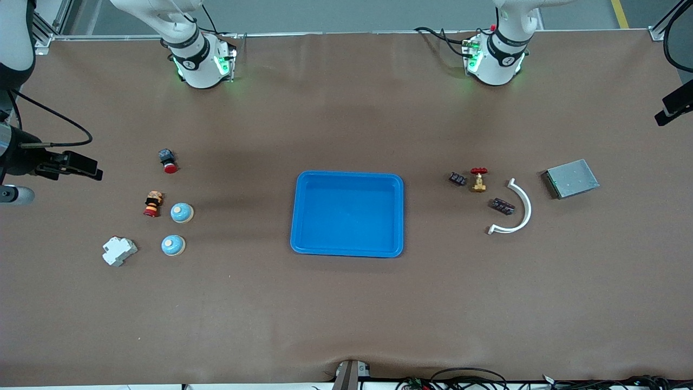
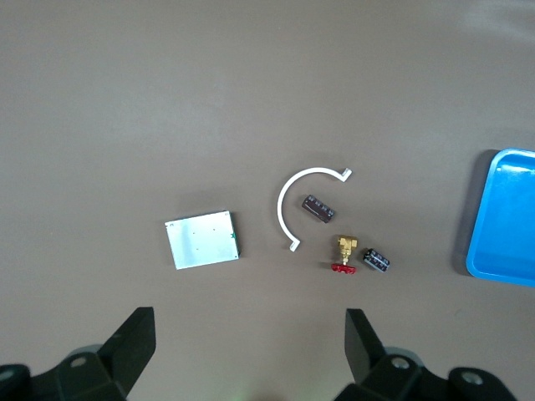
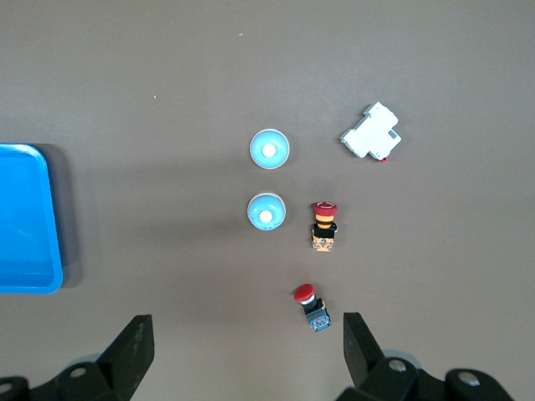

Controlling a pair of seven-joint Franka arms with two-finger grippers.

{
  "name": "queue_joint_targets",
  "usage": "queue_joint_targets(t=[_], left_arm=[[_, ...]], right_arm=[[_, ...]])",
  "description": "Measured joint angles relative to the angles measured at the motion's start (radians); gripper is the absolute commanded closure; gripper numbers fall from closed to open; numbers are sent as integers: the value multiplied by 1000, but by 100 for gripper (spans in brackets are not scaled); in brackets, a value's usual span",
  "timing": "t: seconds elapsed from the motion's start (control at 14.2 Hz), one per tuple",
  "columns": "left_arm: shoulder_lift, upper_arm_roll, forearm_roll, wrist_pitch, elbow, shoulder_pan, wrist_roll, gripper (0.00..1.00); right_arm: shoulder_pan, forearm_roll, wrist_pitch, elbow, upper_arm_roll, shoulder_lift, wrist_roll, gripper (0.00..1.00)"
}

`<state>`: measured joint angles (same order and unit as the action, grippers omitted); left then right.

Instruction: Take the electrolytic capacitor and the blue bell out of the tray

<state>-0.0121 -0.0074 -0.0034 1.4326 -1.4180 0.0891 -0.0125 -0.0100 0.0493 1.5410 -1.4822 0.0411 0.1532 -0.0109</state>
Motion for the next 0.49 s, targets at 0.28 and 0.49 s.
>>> queue_joint_targets(t=[0.28,0.49], left_arm=[[-4,-30,-1,23,-30,-6,-16,0],[-31,-70,-2,43,-79,-10,-35,0]], right_arm=[[0,4,-51,15,9,-14,0,0],[0,4,-68,35,10,-17,-26,0]])
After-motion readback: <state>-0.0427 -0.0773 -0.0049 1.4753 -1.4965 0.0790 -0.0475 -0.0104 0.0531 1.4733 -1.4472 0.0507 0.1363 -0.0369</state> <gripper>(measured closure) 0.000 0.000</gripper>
